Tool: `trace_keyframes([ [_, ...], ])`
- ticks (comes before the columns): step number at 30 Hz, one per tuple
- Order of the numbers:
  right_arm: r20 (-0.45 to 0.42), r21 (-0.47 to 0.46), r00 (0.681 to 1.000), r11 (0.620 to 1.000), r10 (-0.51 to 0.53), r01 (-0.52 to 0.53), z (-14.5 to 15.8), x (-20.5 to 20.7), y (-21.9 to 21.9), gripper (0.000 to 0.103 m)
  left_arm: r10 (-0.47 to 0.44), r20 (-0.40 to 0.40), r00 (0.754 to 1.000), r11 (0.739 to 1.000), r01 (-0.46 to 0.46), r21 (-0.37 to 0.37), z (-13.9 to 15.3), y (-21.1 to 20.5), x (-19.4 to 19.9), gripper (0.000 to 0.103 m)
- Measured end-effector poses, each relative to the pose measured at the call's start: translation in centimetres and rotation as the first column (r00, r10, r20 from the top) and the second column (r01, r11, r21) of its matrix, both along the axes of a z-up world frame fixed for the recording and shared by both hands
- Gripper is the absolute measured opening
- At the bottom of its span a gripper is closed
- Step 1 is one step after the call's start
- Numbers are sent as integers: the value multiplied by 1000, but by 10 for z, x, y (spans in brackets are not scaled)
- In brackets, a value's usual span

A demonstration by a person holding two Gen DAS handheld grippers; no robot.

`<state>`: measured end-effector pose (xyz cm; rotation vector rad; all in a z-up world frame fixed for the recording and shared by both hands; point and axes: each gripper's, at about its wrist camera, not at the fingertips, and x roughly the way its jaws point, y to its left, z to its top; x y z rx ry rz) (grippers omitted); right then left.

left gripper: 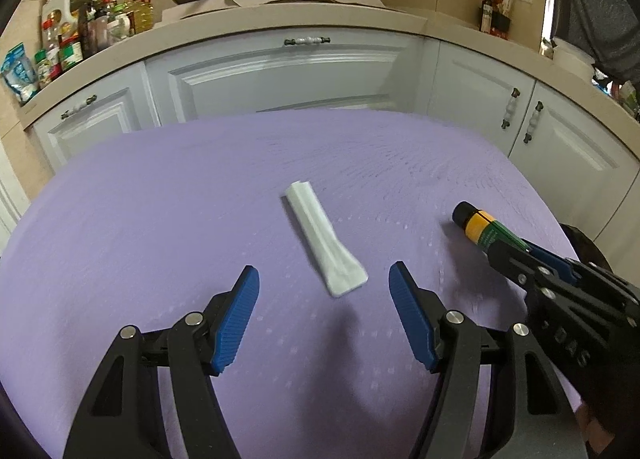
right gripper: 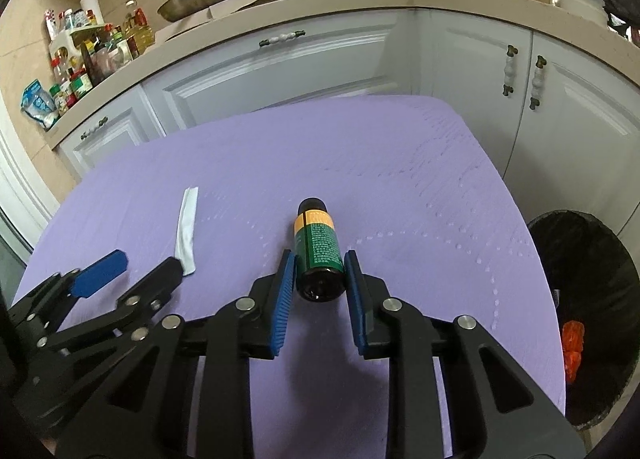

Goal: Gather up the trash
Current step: 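Lift the spray can with the right tool while the left tool grasps the white tube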

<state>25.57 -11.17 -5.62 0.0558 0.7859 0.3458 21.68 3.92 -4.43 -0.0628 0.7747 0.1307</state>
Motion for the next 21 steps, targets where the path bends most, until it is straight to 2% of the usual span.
trace_keyframes([
  [9, 2, 19, 1000, 1000, 4, -4, 0, 16, -5, 25, 13, -84, 996, 999, -15, -30, -11, -1, 28, 63],
  [12, 0, 25, 1000, 1000, 7, -7, 0, 19, -6, 25, 14, -96, 995, 1000, -16, -21, -13, -2, 31, 56],
  [15, -3, 28, 1000, 1000, 12, -12, -1, 20, -6, 25, 13, -99, 995, 1000, -13, -1, -14, -4, 34, 41],
  [17, -4, 28, 1000, 1000, 15, -15, -1, 20, -6, 25, 12, -96, 995, 1000, -12, 6, -14, -5, 33, 22],
  [18, -3, 28, 1000, 999, 15, -15, 0, 20, -7, 25, 13, -95, 995, 1000, -12, 4, -14, -4, 32, 19],
  [21, 0, 28, 1000, 1000, 12, -12, 0, 19, -7, 25, 7, -91, 996, 1000, -8, -16, -13, -1, 32, 19],
])
